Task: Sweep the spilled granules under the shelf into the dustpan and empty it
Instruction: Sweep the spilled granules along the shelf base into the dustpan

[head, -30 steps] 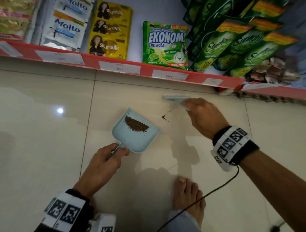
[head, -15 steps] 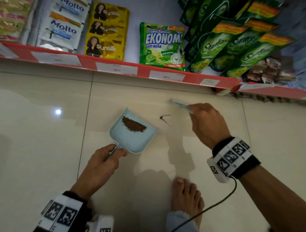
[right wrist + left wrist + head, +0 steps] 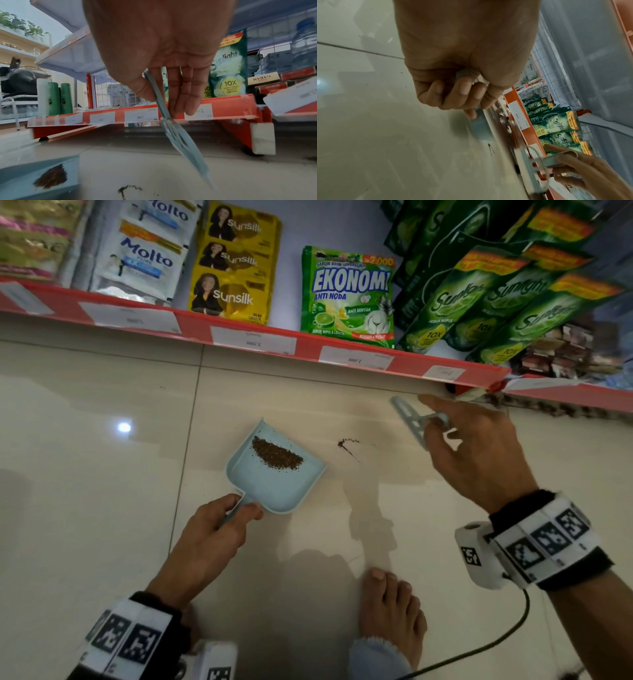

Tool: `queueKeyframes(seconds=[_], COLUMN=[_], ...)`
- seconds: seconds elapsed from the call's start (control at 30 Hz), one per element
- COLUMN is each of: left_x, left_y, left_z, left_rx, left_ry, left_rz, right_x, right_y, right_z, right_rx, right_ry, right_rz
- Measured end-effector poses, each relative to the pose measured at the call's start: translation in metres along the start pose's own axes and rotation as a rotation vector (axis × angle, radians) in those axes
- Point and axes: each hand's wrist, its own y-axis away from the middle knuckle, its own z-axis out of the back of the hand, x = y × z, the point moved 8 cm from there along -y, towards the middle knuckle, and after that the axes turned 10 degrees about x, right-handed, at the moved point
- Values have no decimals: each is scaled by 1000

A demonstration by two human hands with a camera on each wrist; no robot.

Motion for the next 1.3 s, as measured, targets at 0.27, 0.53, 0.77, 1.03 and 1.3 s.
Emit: queueKeyframes(seconds=[0.27,0.53,0.77,1.03,1.3], left_x=[15,16,14,18,14], left_y=[-5,-3,-4,-4,-10], left_z=[-11,-5,-5,-2,-11], left_rx=[-21,-39,-21,-33,5], left_ry=[-9,-22,-2,15,-15], left_rz=[15,26,19,10,1], right_x=[-13,-1,24,4,26], right_y=[-12,-29,-55,-49,-23], right_z=[-52,-87,-75,-28,-76], right_rx=[311,407,307,239,470], right_ry=[-153,-498,-457,-116,120], right_rz=[-208,-204,-91,0,87])
